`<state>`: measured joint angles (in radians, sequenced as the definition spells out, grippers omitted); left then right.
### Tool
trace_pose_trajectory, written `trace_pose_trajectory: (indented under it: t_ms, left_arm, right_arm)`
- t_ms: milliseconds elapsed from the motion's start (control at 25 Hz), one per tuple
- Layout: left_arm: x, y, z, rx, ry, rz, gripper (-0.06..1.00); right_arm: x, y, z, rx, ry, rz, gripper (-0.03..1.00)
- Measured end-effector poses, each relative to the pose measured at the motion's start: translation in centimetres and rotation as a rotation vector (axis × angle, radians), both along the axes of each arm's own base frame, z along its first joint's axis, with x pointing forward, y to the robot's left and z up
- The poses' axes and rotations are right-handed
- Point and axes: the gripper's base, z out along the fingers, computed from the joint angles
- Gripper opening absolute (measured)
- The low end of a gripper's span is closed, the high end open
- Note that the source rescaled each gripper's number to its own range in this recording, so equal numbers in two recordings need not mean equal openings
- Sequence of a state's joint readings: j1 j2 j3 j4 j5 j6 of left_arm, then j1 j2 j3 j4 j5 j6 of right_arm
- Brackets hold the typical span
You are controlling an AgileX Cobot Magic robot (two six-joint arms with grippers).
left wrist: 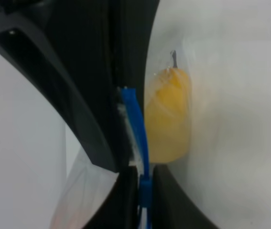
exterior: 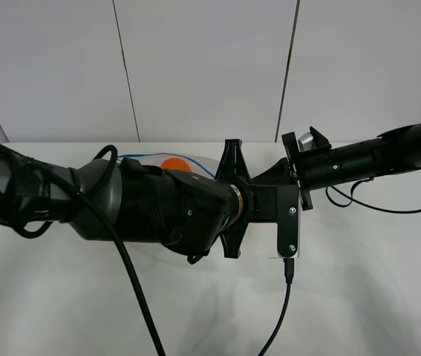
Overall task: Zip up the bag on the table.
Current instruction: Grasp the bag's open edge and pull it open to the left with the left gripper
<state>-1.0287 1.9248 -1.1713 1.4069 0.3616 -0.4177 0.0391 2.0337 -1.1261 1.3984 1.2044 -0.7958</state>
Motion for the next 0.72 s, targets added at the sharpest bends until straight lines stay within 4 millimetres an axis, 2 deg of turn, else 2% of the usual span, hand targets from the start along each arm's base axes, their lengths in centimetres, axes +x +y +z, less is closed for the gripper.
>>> trace_pose_trajectory:
  t_ms: [520, 720]
  left_arm:
    - [1.0, 0.9, 0.0, 0.022, -0.018, 0.066, 0.0]
    - [1.7, 1.6, 0.1, 0.058, -0.033, 0.089, 0.0]
  right_arm:
    - [0.1, 0.0, 0.1, 0.006, -0.012, -0.01, 0.0]
    - [0.3, -1.3, 0.0, 0.001, -0.012, -0.025, 0.0]
